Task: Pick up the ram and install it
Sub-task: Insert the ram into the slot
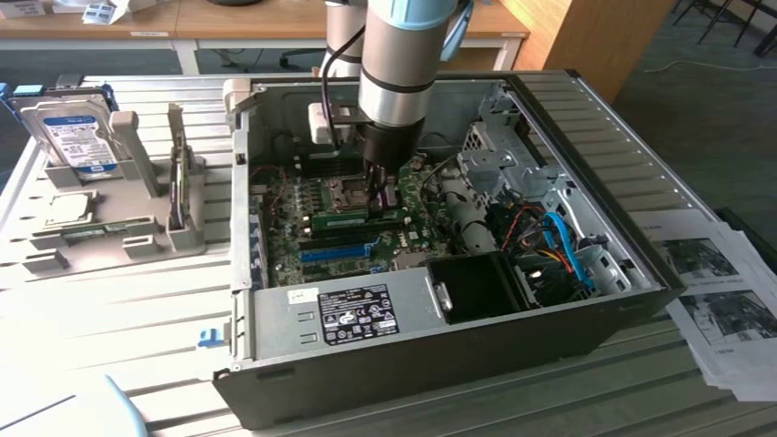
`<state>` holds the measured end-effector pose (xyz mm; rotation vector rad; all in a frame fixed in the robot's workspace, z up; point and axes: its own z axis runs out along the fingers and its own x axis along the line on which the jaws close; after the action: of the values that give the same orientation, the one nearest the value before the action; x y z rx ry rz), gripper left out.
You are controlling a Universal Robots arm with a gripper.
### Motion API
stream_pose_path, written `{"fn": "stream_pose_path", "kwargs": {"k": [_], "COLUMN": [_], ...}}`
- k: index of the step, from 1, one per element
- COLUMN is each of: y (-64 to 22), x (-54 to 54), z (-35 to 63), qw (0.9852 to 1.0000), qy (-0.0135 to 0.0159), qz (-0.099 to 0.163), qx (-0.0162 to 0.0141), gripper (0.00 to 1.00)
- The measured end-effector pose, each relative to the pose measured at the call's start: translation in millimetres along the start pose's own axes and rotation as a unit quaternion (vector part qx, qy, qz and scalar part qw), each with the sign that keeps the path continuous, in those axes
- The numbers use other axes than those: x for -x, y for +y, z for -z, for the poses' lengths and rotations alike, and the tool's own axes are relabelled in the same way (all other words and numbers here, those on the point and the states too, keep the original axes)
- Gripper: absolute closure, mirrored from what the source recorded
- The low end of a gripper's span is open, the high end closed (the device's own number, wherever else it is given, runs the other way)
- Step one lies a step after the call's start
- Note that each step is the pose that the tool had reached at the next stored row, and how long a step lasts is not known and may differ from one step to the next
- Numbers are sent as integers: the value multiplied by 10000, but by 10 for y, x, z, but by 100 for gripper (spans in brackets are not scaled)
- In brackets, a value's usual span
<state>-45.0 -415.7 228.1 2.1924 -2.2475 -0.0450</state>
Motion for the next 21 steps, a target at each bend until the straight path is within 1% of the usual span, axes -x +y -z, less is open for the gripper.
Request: {"fn": "stream_pose_path", "kwargs": {"k": [8, 21], "y": [0, -7], "x": [1, 1], "z": [18, 18], "qw": [10000, 10000], "qy": [0, 0], "qz": [0, 0], "qx": [-1, 0], "gripper": [89, 89]}}
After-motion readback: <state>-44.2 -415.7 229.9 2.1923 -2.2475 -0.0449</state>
